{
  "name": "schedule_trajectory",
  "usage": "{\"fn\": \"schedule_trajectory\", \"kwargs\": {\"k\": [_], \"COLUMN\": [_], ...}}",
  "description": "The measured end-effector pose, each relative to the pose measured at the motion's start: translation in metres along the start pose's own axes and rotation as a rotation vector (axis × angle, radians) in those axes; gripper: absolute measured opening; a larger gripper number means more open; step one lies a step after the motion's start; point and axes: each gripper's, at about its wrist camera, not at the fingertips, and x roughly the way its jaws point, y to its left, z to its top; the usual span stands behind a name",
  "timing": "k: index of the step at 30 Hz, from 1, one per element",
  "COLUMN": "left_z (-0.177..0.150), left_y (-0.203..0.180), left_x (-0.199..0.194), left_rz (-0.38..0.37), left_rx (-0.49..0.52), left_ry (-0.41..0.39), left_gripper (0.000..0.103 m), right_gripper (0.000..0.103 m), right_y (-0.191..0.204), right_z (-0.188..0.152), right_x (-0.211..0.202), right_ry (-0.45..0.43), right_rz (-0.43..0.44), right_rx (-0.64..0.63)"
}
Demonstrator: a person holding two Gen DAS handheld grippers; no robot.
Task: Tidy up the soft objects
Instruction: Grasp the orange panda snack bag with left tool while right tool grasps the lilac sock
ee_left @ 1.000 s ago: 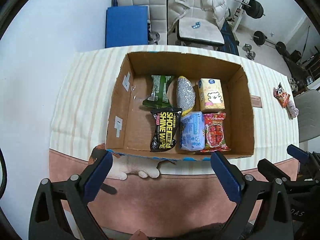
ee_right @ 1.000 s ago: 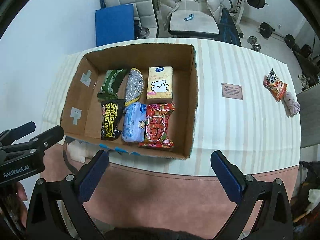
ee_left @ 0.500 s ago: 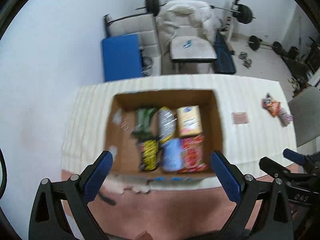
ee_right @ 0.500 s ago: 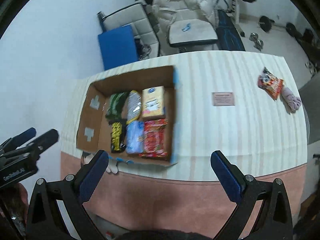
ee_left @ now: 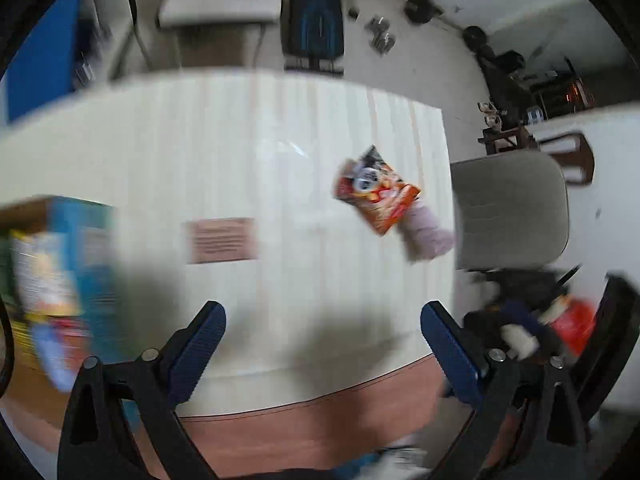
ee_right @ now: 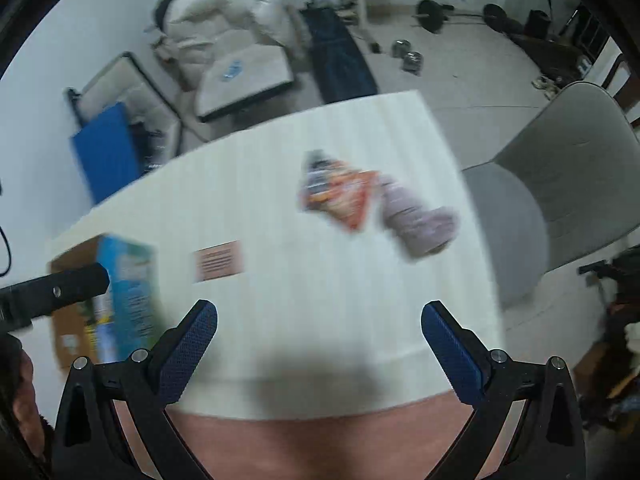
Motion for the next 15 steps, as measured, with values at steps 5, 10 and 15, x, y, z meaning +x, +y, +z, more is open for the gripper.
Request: {"fn": "schedule_trajectory", "kwargs": {"k": [5, 10, 15], "left_z": [0.051, 0.083, 0.106], "left_y": [-0.018, -0.023, -0.031], "left_x": [0.091, 0.151, 0.178], "left_rz": [-0.098, -0.142, -0.12], "left_rx": [-0.172, -0.3, -0.346], "left_ry": [0.147, 0.238, 0.264], "left_gripper": [0.091, 0.091, 0.091], "right_gripper": [0.103, 0.079, 0.074], "right_y": [-0.059, -0.079, -0.078], "right_z": [0.048, 0.069, 0.08], "right_x": [0.071, 0.114, 0.143], "right_ry": [0.119, 0.174, 0.211], "right_rz": [-0.054, -0.053, -0.036], "right_rx": [-0.033, -0.073, -0.121]}}
